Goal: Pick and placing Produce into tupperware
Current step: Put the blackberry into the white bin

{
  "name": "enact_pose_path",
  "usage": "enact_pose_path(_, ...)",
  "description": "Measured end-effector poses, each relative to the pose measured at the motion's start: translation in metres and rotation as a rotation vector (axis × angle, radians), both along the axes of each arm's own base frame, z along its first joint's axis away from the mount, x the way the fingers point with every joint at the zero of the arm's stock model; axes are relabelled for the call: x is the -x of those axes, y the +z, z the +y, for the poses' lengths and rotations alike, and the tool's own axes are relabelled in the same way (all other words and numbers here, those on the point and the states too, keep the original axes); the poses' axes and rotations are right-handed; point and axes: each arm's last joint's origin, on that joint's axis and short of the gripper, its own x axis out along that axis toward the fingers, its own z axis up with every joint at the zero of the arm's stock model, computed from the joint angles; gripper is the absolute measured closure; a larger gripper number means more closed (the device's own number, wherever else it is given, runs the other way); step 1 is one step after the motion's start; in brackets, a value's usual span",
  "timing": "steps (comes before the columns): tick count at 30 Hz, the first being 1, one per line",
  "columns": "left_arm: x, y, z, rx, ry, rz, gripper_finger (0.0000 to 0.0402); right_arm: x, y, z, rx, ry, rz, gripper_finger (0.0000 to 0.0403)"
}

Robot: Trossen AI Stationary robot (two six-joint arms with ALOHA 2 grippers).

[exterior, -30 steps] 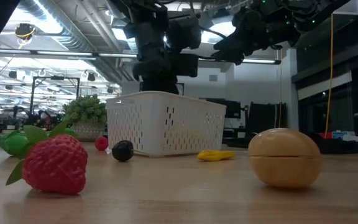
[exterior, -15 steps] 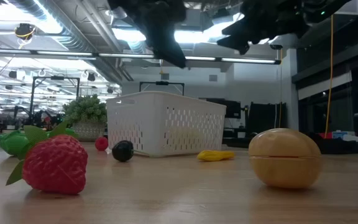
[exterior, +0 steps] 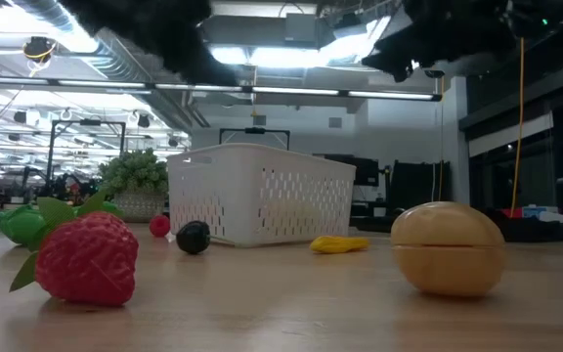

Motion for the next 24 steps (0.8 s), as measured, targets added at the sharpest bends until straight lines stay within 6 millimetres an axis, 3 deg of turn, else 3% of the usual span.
enact_pose_path(9,0.05,-0.056,-0.018,0.068,-0.05,-0.151,0.0285,0.01,-0.058,0.036,-0.107,0.098,-0.048,0.0144)
enact_pose_path(14,0.069,-0.069,-0.032,0.09,-0.129,-0.264,0.0294,0.018,-0.072,0.062,-0.156,0.086,-0.025,0.0144)
enact_pose_path(17,0.078,-0.075,-0.037,0.098,-0.155,-0.301,0.0298,0.02,-0.071,0.08,-0.151,0.11,-0.046,0.0144)
enact_pose_path(24,0.088,-0.086,-0.044,0.151,-0.179,-0.301,0.031,0.022,-0.076,0.118,-0.141,0.166,0.005,0.0144)
